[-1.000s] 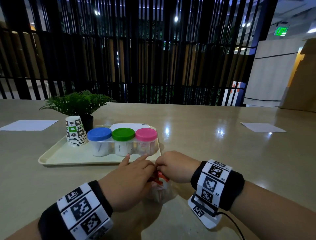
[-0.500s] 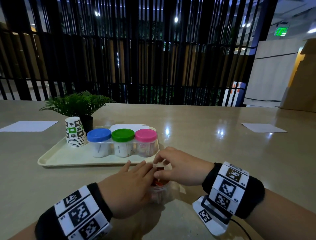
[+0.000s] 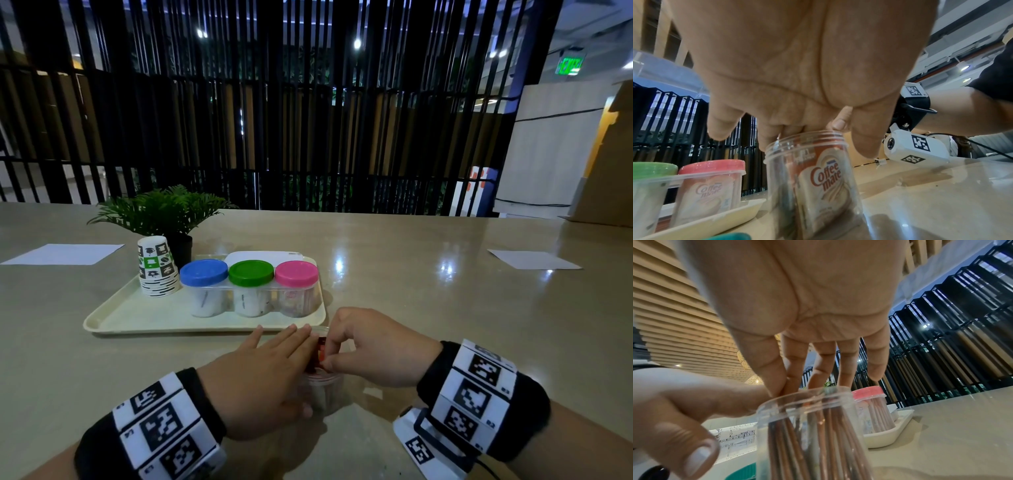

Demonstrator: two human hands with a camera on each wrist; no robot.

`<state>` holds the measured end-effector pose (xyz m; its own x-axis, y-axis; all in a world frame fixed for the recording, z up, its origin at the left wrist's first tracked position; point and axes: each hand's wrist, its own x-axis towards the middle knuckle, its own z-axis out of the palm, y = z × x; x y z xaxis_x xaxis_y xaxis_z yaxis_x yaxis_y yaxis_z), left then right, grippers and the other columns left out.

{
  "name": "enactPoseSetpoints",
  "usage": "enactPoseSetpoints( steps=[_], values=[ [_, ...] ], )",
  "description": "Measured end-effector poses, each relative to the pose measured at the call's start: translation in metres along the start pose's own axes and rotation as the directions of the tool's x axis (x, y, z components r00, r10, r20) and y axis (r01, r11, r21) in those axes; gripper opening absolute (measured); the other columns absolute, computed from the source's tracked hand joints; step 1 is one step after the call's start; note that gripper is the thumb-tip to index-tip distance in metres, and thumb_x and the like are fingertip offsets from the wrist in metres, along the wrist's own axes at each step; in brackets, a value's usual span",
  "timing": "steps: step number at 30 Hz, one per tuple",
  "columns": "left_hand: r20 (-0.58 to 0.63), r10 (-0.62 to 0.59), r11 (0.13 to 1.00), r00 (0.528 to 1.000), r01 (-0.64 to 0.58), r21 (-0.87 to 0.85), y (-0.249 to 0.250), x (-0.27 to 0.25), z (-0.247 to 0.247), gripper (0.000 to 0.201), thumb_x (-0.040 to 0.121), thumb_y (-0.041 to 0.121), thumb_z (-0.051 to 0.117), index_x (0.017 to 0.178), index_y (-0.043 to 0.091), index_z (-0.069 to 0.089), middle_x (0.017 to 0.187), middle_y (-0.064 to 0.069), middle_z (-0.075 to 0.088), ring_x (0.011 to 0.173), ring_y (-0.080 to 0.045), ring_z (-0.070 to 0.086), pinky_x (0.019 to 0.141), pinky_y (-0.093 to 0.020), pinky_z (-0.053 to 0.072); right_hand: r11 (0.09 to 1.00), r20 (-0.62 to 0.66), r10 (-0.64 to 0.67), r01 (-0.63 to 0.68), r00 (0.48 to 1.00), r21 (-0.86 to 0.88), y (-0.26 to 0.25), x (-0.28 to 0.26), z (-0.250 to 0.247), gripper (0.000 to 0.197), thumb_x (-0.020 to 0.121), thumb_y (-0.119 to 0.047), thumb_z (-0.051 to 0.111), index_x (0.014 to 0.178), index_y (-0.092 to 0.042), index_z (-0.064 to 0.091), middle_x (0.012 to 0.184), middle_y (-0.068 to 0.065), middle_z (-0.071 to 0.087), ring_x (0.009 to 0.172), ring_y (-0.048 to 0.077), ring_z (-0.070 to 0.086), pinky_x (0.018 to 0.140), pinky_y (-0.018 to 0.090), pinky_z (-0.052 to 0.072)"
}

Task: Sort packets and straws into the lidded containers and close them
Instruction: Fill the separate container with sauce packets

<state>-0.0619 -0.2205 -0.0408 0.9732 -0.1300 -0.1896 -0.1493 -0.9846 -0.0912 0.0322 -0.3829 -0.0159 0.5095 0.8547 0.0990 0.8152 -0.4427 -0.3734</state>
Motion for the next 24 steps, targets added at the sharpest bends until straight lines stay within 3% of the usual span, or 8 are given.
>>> enactPoseSetpoints(
  steps=[3,6,10,13,16,19,24],
  values=[
    [0.000,-0.010,1.000,1.000,0.010,0.001,0.000,-0.001,-0.001,0.088,0.095,0.060,0.041,0.153,0.026,-0.016,0.162,0.006,-0.017,0.149,-0.012,-0.013,0.122,-0.044,-0.003,1.000,-0.013,0.022,-0.022,1.000,-0.012,0.003,0.000,0.000,0.010,0.086,-0.027,0.066,0.082,-0.022,0.074,0.093,-0.011,0.058,0.090,0.002,0.044,0.082,0.020,0.041],
    [-0.029,-0.012,1.000,1.000,0.012,0.028,0.003,-0.002,-0.002,0.089,0.093,0.061,0.042,0.153,0.025,-0.013,0.163,0.004,-0.014,0.150,-0.014,-0.008,0.122,-0.042,0.002,0.998,0.002,0.035,-0.035,0.999,-0.055,0.005,0.001,0.001,0.008,0.084,-0.030,0.066,0.080,-0.027,0.072,0.091,-0.015,0.053,0.096,0.005,0.040,0.089,0.027,0.041],
    [-0.081,-0.020,1.000,0.997,0.021,0.012,0.003,-0.004,-0.003,0.091,0.092,0.064,0.042,0.154,0.024,-0.010,0.163,0.005,-0.007,0.149,-0.013,-0.002,0.121,-0.036,0.001,0.993,0.063,0.049,-0.041,0.997,-0.112,0.006,0.003,-0.003,0.014,0.086,-0.031,0.065,0.085,-0.021,0.075,0.094,-0.004,0.065,0.095,0.011,0.051,0.086,0.030,0.047],
    [-0.122,-0.043,0.996,0.992,0.033,-0.077,-0.003,-0.008,-0.008,0.087,0.091,0.063,0.044,0.155,0.028,-0.004,0.162,0.010,0.002,0.148,-0.008,0.003,0.119,-0.033,0.002,0.998,0.054,0.064,-0.063,0.997,-0.010,0.008,0.003,-0.007,0.013,0.091,-0.032,0.060,0.086,-0.026,0.070,0.092,-0.008,0.065,0.087,0.007,0.058,0.082,0.026,0.049],
    [-0.223,-0.071,0.991,0.972,0.044,-0.124,-0.008,-0.012,-0.016,0.063,0.095,0.056,0.043,0.149,0.035,0.017,0.150,0.015,0.026,0.137,-0.005,0.025,0.116,-0.031,0.017,0.998,-0.028,0.056,-0.056,0.998,0.012,0.011,0.004,-0.010,0.007,0.091,-0.028,0.060,0.091,-0.027,0.067,0.091,-0.013,0.064,0.087,0.002,0.058,0.080,0.021,0.048],
    [-0.315,-0.093,0.991,0.945,0.058,-0.118,-0.011,-0.011,-0.026,0.034,0.101,0.046,0.035,0.134,0.039,0.036,0.133,0.018,0.042,0.122,-0.002,0.039,0.107,-0.031,0.029,0.998,-0.001,0.060,-0.060,0.998,-0.030,0.012,0.007,-0.011,0.005,0.087,-0.027,0.066,0.090,-0.025,0.070,0.088,-0.013,0.064,0.084,0.003,0.058,0.079,0.021,0.049],
    [-0.318,-0.086,0.996,0.944,0.086,-0.012,-0.014,0.002,-0.037,0.022,0.100,0.036,0.040,0.115,0.037,0.056,0.117,0.015,0.055,0.110,-0.007,0.052,0.094,-0.033,0.038,0.993,0.080,0.096,-0.090,0.992,-0.075,0.008,0.015,-0.006,0.006,0.082,-0.028,0.072,0.086,-0.025,0.070,0.088,-0.008,0.066,0.082,0.008,0.060,0.078,0.027,0.053]
  ],
)
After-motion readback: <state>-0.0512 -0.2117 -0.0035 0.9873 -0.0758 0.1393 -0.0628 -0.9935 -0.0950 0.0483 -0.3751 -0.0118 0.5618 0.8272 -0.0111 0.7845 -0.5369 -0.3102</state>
